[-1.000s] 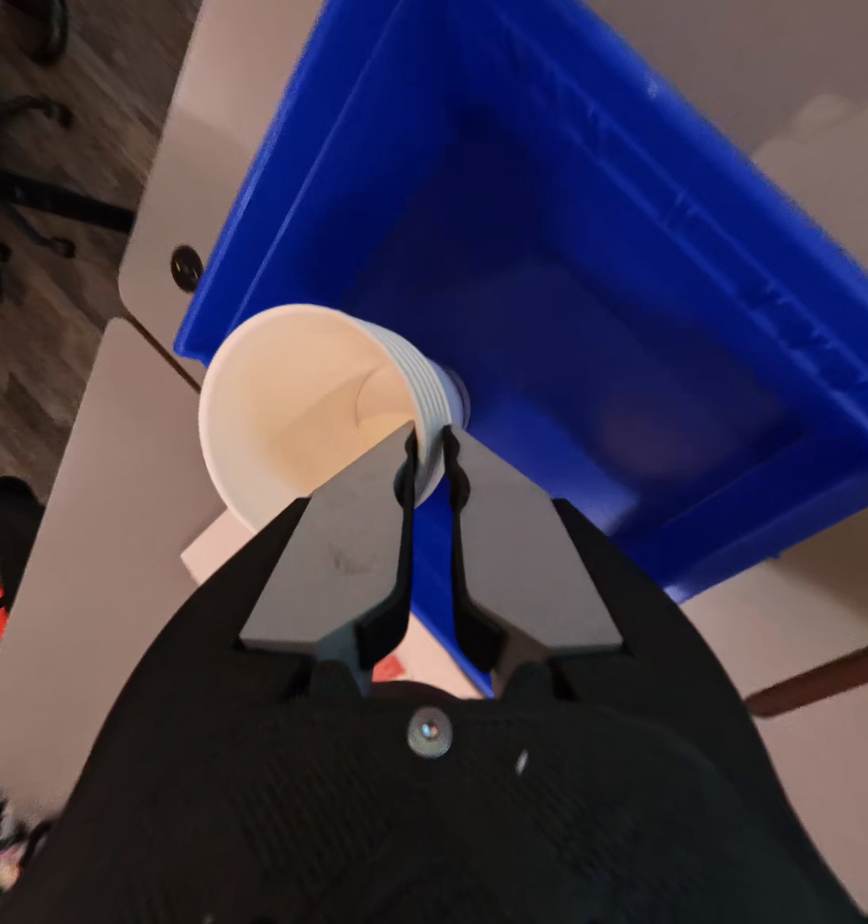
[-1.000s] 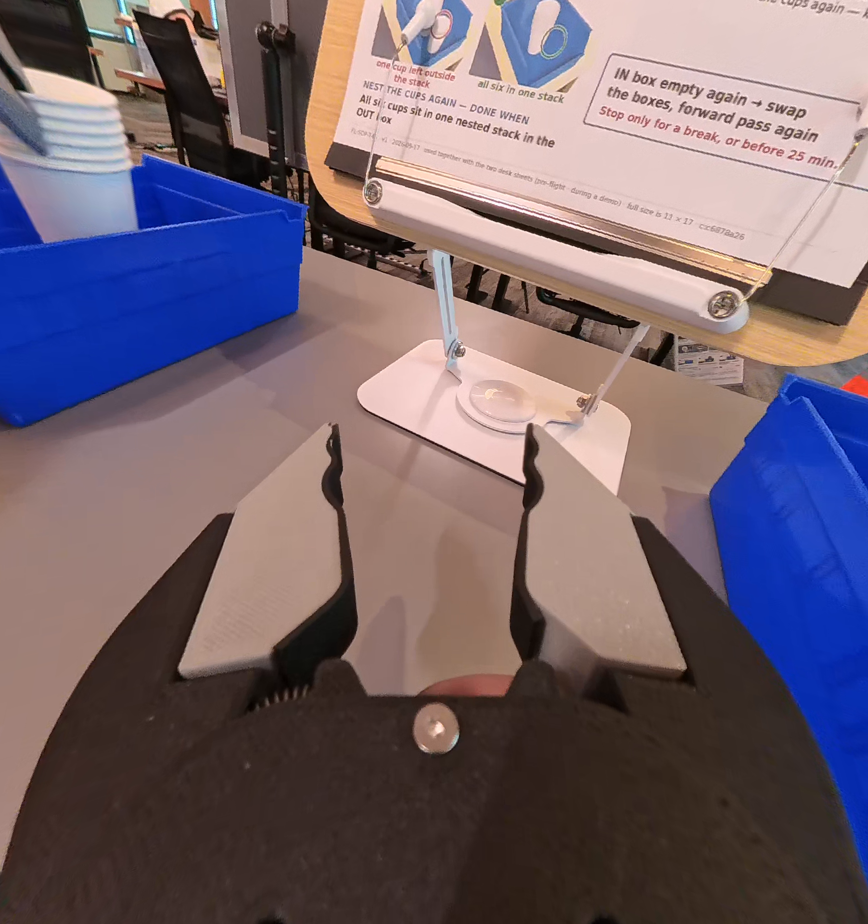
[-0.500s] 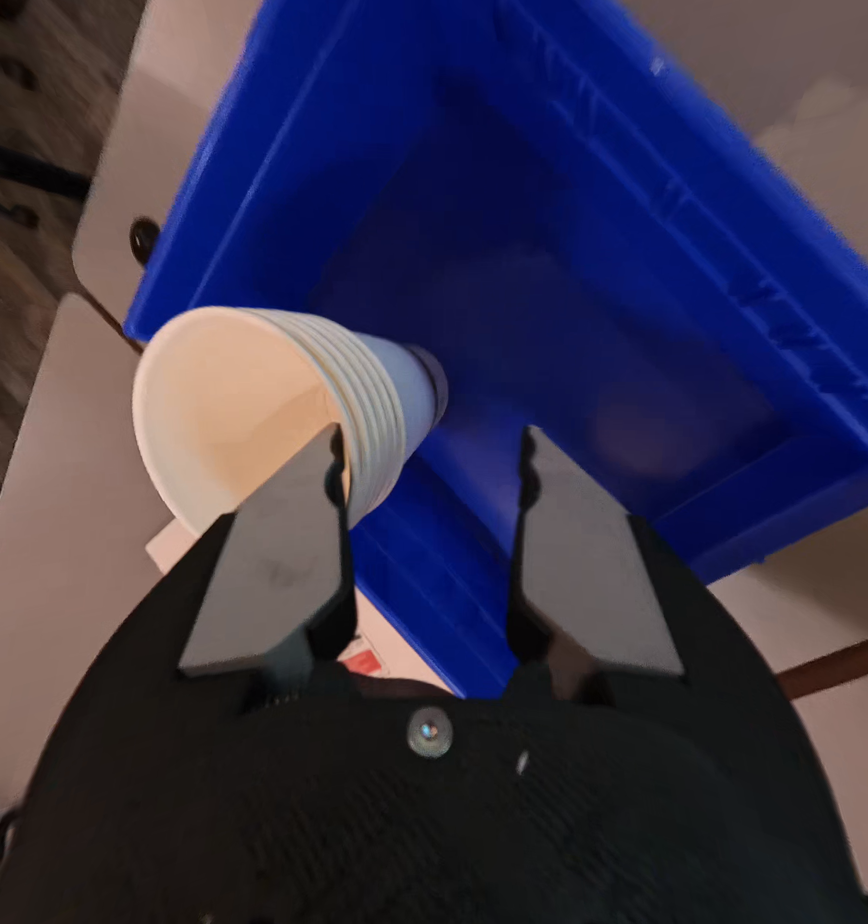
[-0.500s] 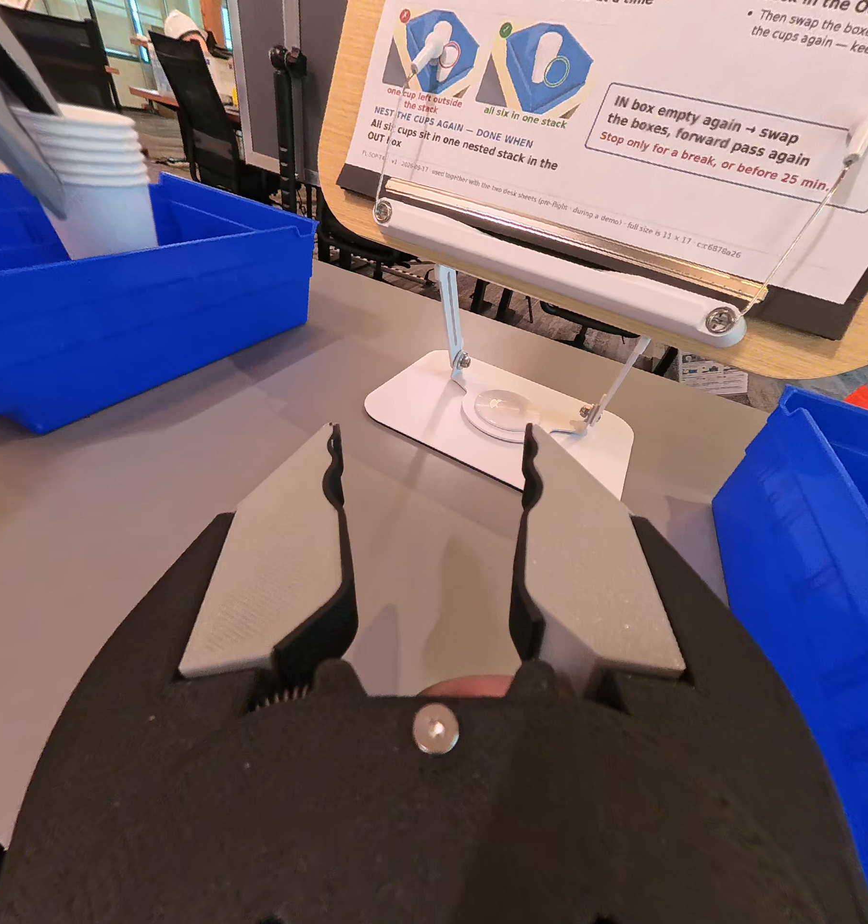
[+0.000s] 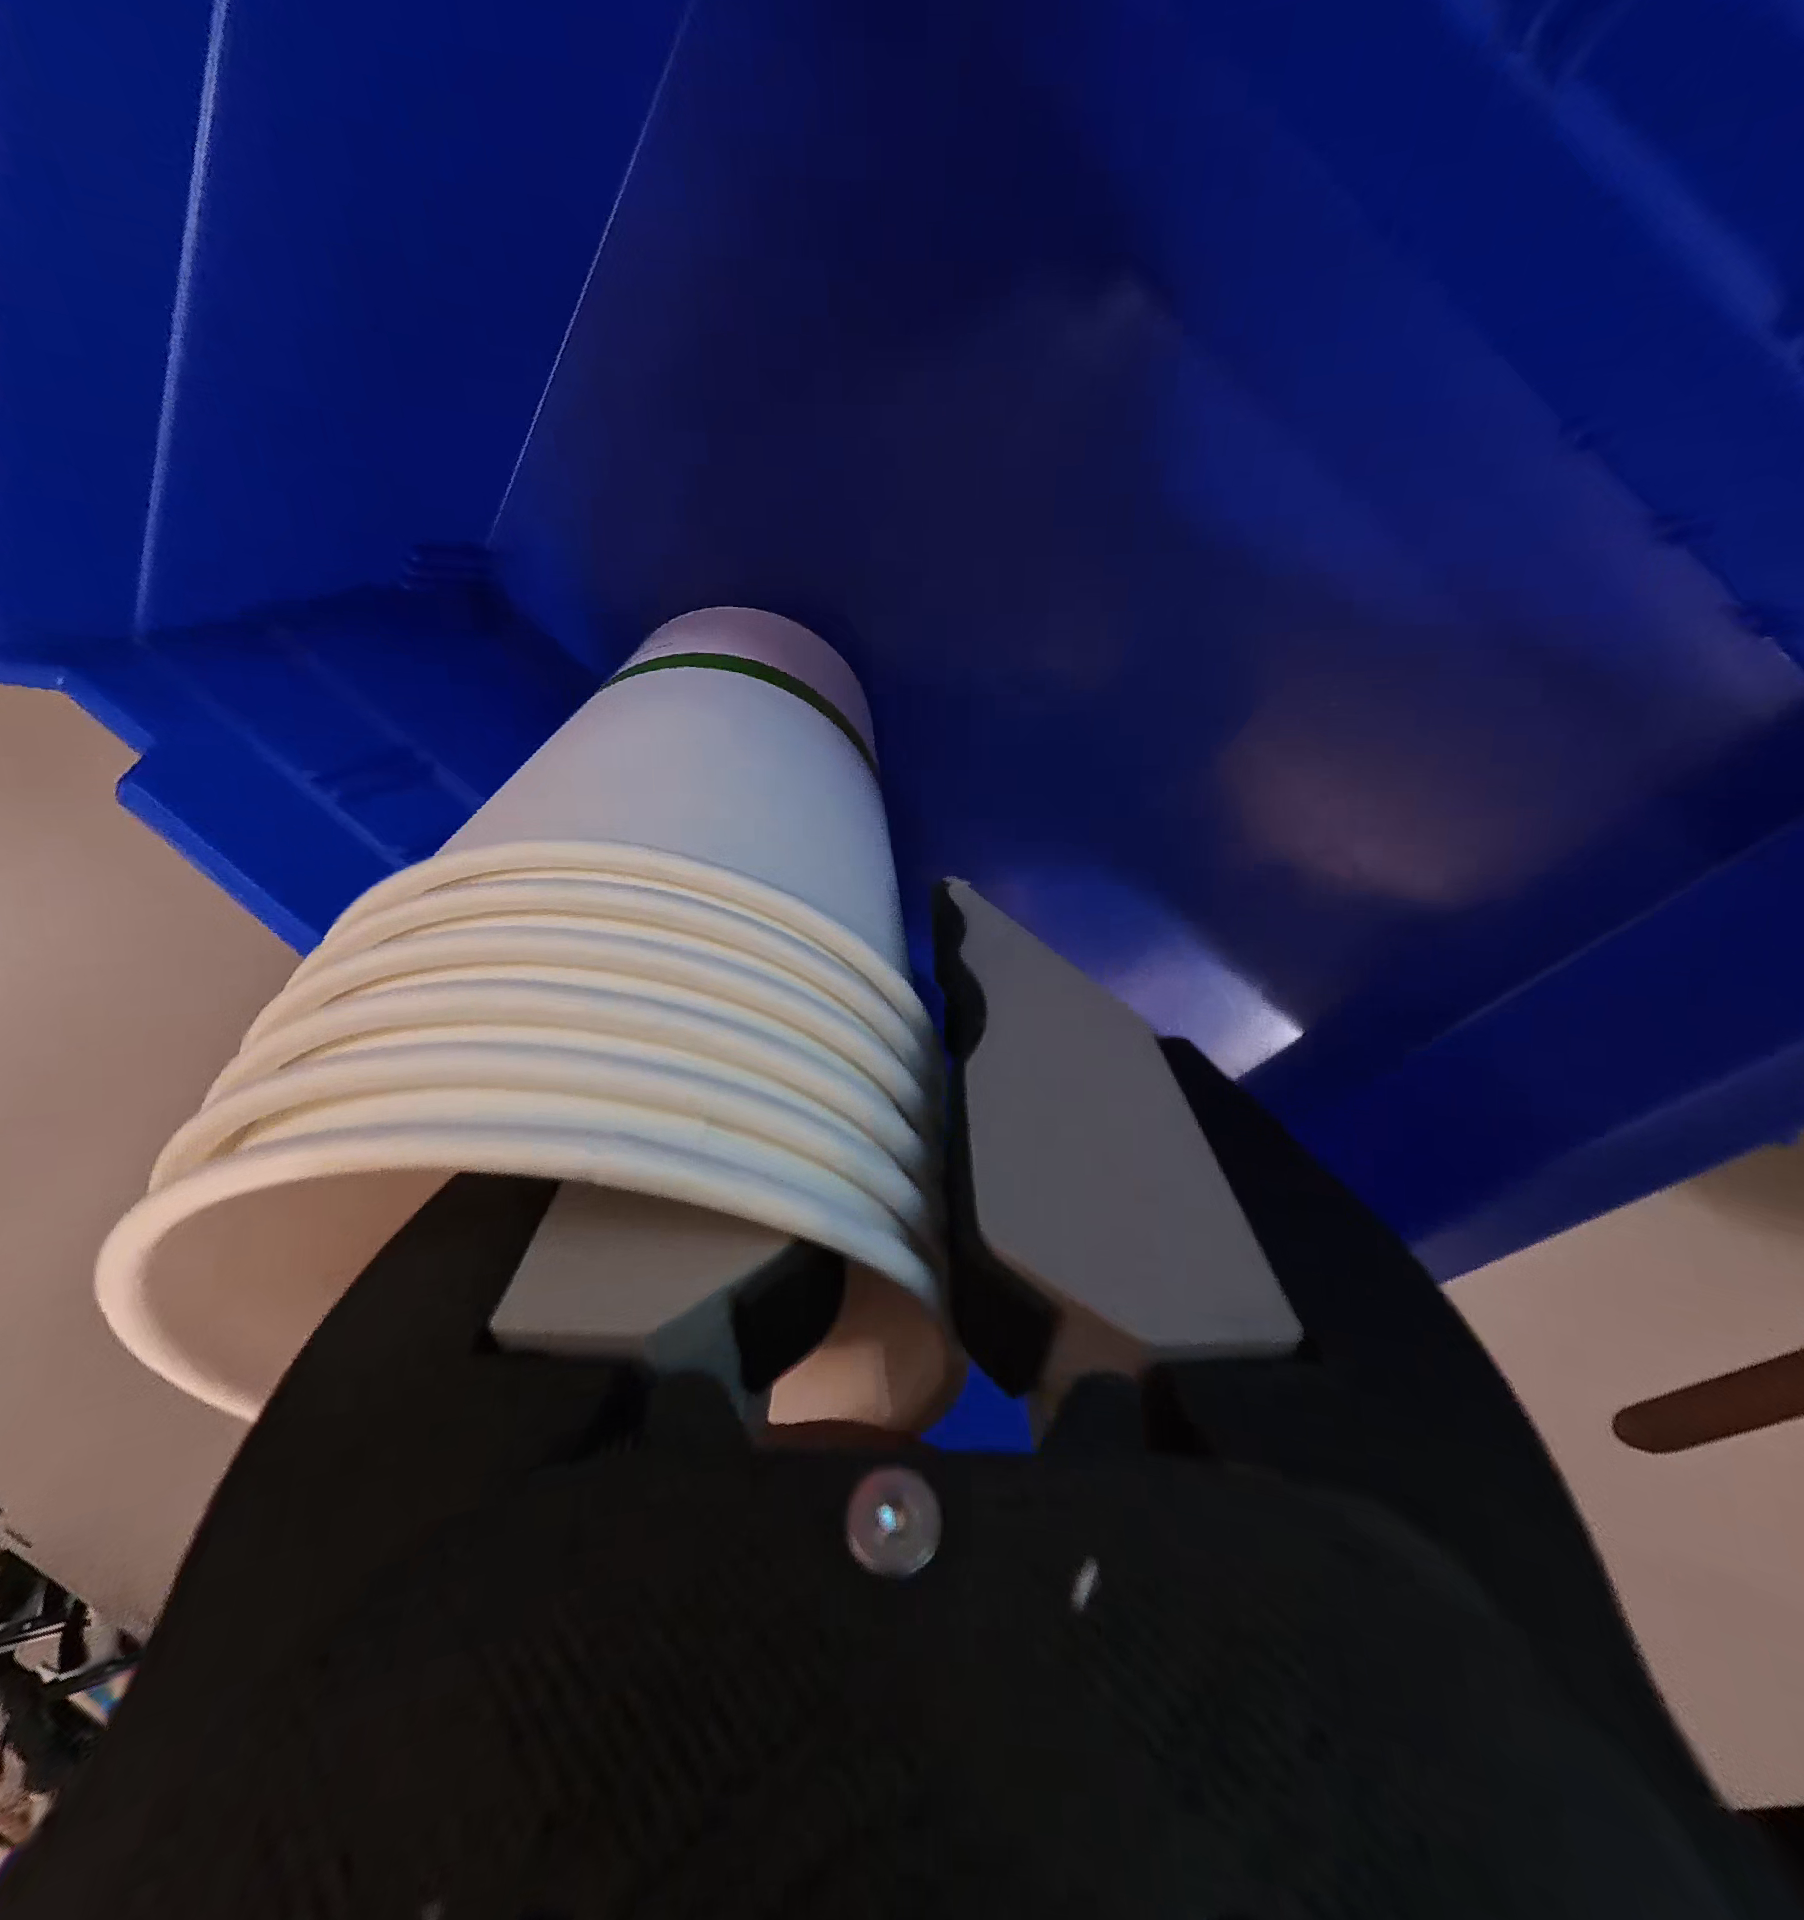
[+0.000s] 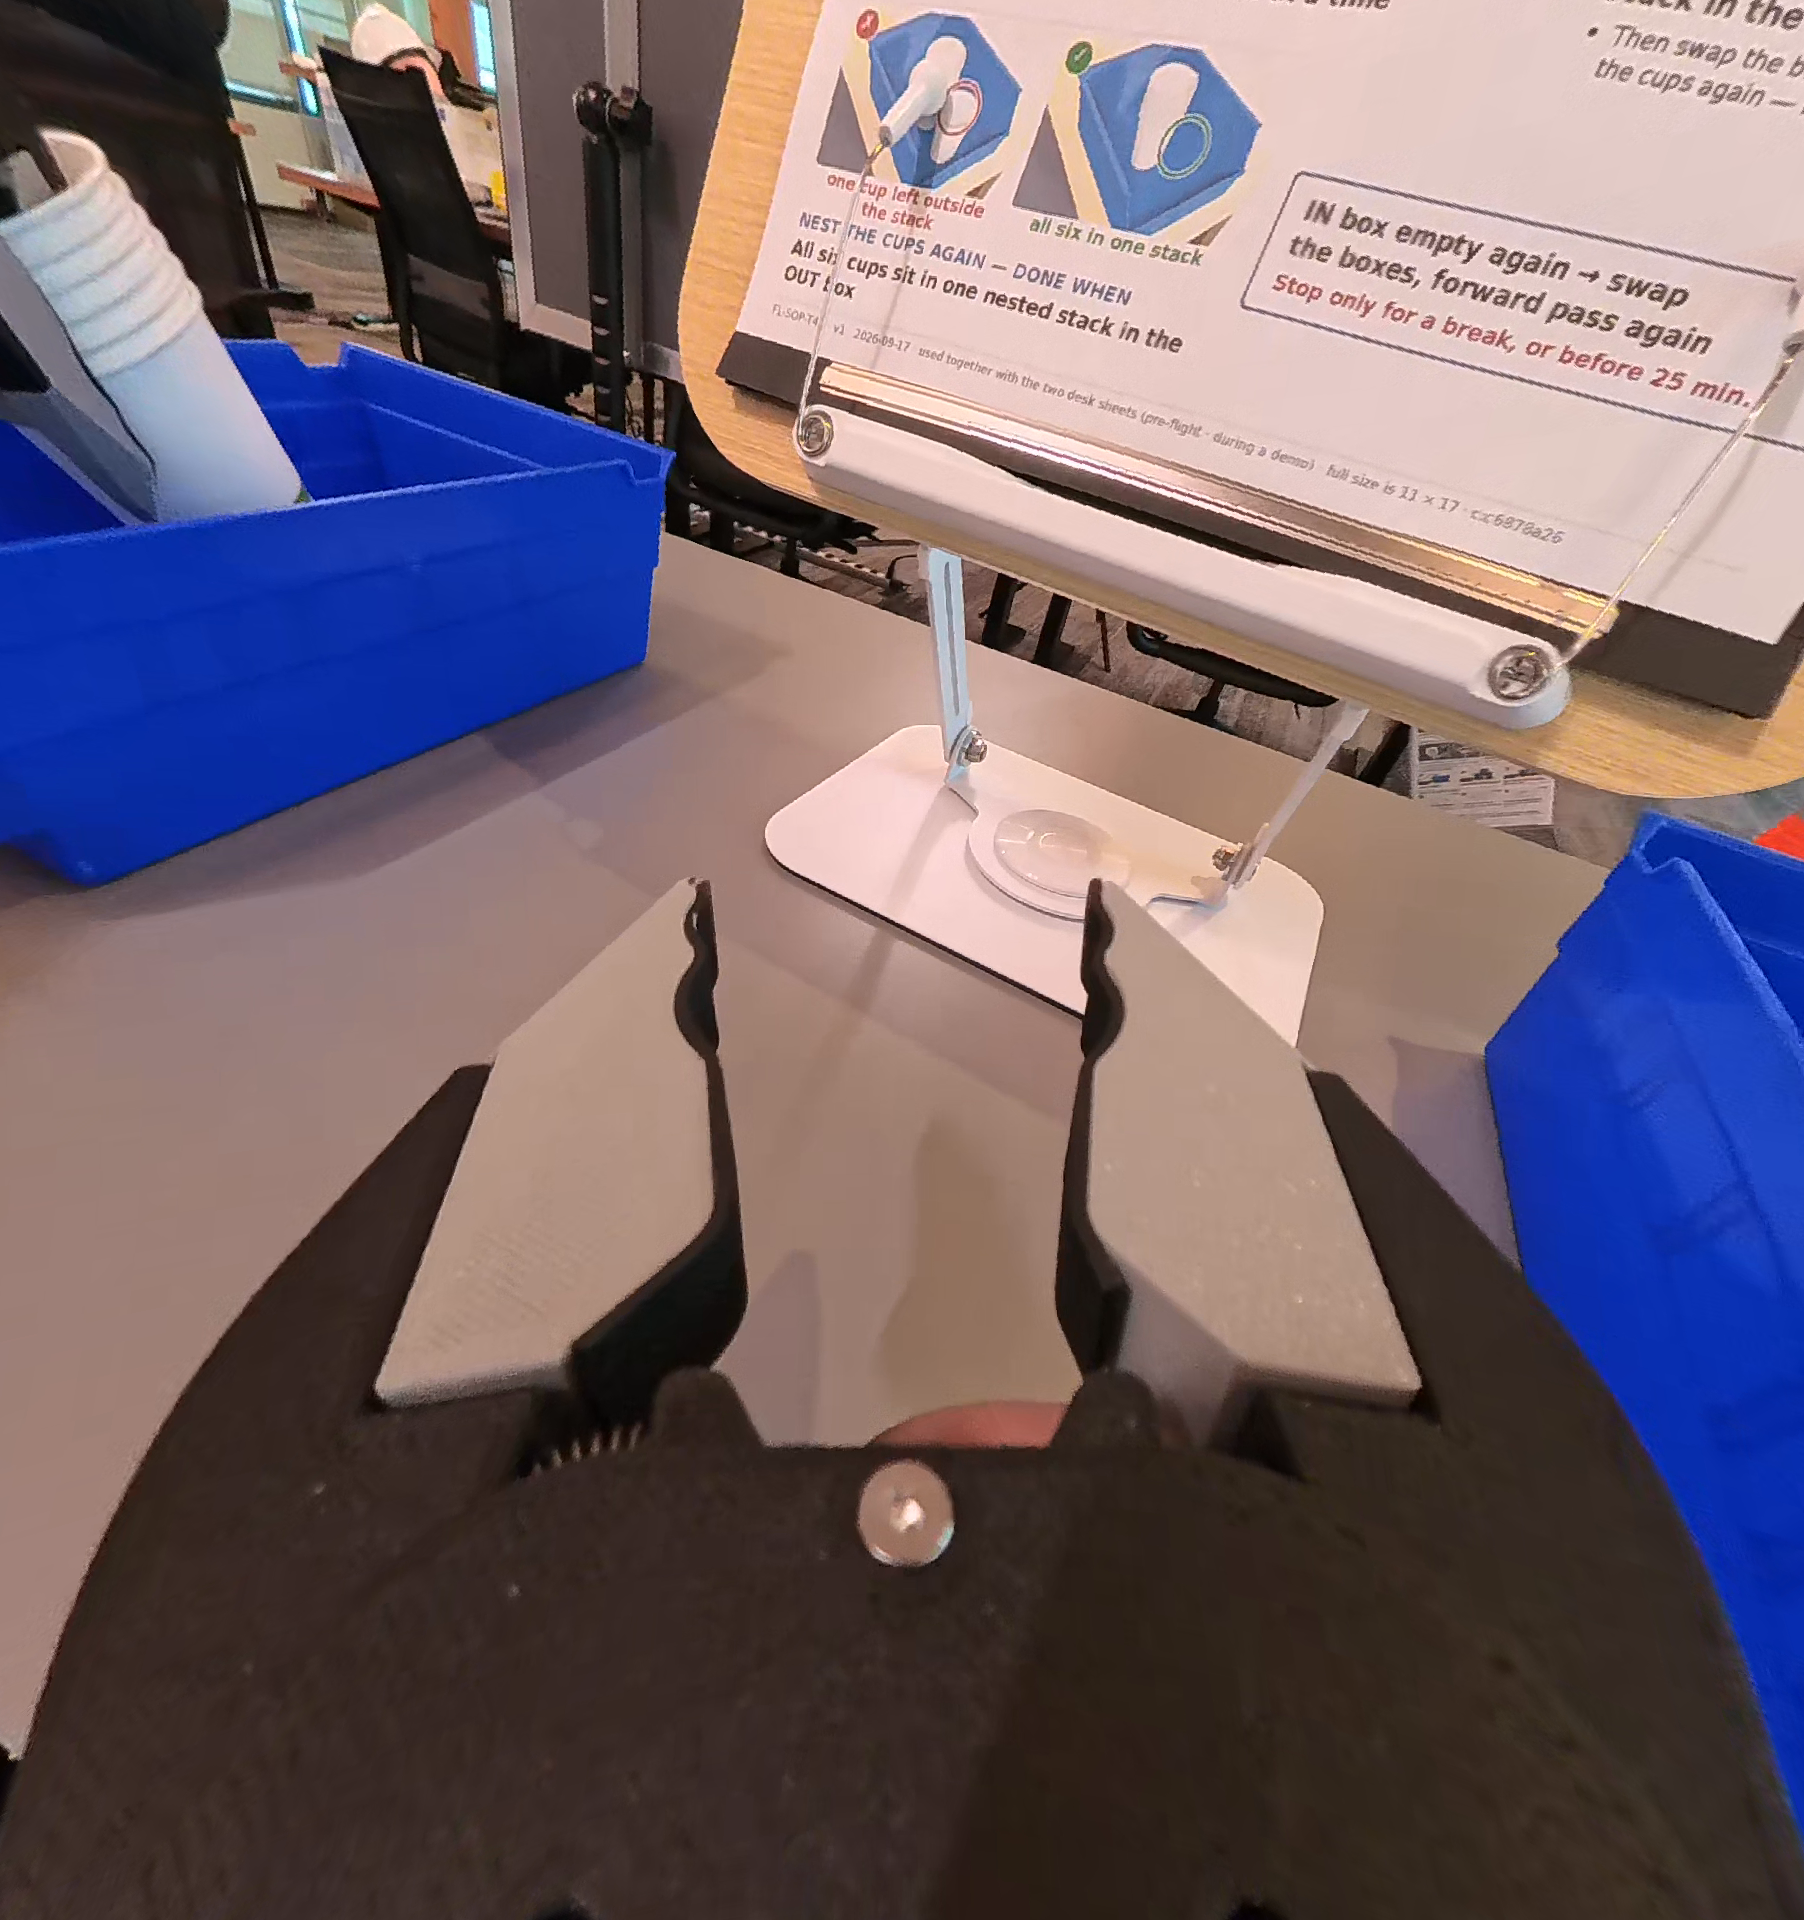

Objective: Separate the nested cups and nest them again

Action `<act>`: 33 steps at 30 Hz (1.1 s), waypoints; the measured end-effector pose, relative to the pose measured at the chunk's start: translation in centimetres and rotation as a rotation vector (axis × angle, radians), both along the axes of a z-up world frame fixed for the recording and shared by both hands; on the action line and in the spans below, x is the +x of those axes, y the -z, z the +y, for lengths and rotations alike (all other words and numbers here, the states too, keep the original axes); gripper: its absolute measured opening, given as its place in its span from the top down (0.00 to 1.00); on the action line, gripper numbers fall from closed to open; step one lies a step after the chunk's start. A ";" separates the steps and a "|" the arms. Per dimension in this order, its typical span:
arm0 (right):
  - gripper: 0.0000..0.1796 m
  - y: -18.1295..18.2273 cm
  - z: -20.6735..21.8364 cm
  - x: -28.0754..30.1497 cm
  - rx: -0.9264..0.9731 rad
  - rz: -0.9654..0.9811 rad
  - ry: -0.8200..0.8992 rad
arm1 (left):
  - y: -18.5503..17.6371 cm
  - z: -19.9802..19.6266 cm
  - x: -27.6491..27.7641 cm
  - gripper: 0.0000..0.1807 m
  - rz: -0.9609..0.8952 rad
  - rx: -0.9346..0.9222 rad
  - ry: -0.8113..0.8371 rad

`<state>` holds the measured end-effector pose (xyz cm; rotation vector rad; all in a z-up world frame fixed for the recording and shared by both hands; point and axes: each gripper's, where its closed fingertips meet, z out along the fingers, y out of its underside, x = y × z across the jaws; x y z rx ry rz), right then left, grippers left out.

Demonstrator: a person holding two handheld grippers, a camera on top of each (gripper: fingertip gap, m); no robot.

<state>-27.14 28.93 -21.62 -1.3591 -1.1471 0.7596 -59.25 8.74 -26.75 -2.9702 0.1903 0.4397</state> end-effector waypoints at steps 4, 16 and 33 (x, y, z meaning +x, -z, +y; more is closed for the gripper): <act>0.62 0.1 -0.2 -0.1 0.002 -0.005 -0.004 | -0.4 0.0 0.6 0.95 -0.002 -0.021 0.034; 0.63 -0.6 -0.1 0.3 -0.023 0.029 -0.011 | -8.9 -1.0 4.5 0.95 0.112 -0.021 0.121; 0.64 -2.1 3.3 2.1 -0.119 0.130 0.064 | -13.7 6.8 21.3 0.95 0.189 -0.111 0.514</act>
